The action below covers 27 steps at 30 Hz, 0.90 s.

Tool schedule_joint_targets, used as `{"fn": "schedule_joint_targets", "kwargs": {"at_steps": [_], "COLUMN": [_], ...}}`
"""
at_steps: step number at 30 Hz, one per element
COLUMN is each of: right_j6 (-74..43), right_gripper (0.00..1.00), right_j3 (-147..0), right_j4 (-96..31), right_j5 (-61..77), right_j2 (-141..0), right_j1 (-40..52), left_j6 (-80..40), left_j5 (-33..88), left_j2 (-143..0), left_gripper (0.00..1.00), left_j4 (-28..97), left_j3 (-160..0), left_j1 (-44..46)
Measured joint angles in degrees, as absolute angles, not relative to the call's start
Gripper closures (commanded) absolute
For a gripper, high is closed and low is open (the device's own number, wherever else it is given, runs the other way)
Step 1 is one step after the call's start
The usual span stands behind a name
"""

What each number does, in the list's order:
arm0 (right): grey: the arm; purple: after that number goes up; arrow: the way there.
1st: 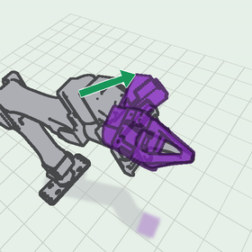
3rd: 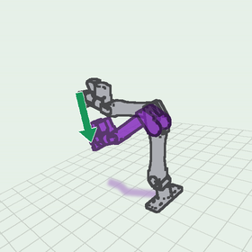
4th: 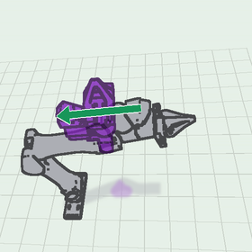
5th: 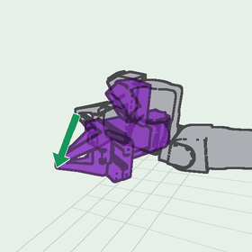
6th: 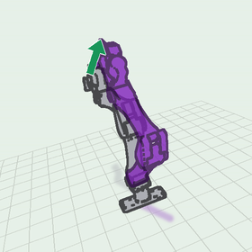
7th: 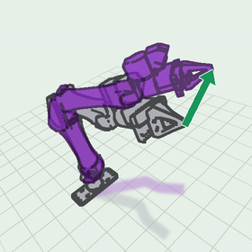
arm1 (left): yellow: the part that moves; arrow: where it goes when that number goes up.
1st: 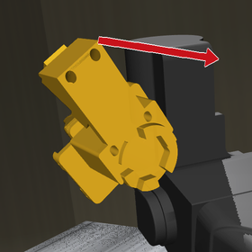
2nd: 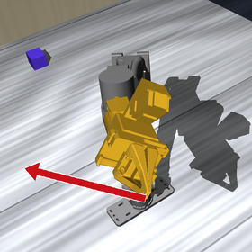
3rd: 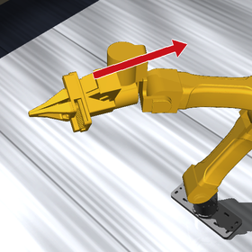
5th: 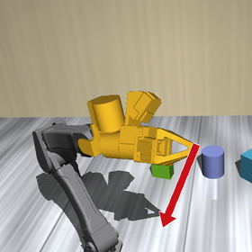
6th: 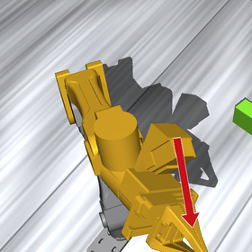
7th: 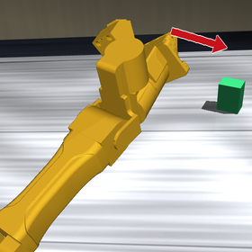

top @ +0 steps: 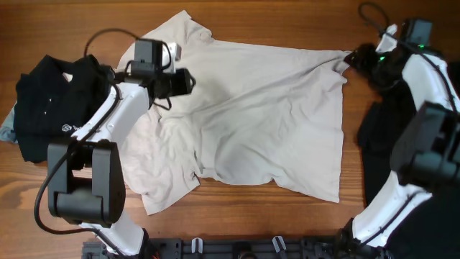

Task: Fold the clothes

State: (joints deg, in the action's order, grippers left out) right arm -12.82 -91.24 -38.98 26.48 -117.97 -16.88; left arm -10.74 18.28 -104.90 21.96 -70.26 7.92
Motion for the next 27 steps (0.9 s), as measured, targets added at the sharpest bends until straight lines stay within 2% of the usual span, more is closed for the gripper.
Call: {"fn": "schedule_joint_targets", "kwargs": {"at_steps": [3, 5, 9, 14, 18, 23, 25, 27], "right_j6": [-12.7, -12.5, -12.5, -12.5, -12.5, -12.5, -13.5, -14.4], "right_gripper": [0.46, 0.46, 0.46, 0.46, 0.42, 0.43, 0.49, 0.50], "right_j3": [-91.2, -91.2, -91.3, -91.3, -91.3, -89.0, -84.9, -79.7], "right_j4": [-44.4, -47.2, -53.4, -60.5, -62.8, -65.0, -64.3, -60.3], "right_j5": [26.6, 27.2, 29.0, 30.0, 29.8, 21.6, 16.8, 13.6], "right_j2": [-109.4, -104.5, -98.9, -98.7, -98.7, -98.7, -98.7, -98.6], "right_j1": [-16.7, -16.4, -15.2, -13.9, -11.7, -5.9, -4.1, -4.0], "left_j6": [-10.2, -9.8, -9.0, -5.0, -3.4, -8.7, -11.4, -13.0], "left_j5": [14.4, 13.1, 11.7, 11.3, 9.1, 7.1, 8.9, 11.3], "left_j2": [-104.9, -105.7, -111.4, -116.5, -119.2, -123.9, -124.9, -126.0], "left_gripper": [0.91, 0.96, 0.96, 0.96, 0.96, 0.96, 0.96, 0.93], "left_j4": [18.6, 18.1, 18.7, 18.4, 11.9, 0.4, 1.7, 4.6], "left_j3": [-70.8, -70.8, -70.9, -71.3, -72.5, -74.8, -76.9, -79.8], "left_j1": [7.9, 7.4, 5.8, 5.4, 5.2, 0.5, -2.9, -5.8]}}
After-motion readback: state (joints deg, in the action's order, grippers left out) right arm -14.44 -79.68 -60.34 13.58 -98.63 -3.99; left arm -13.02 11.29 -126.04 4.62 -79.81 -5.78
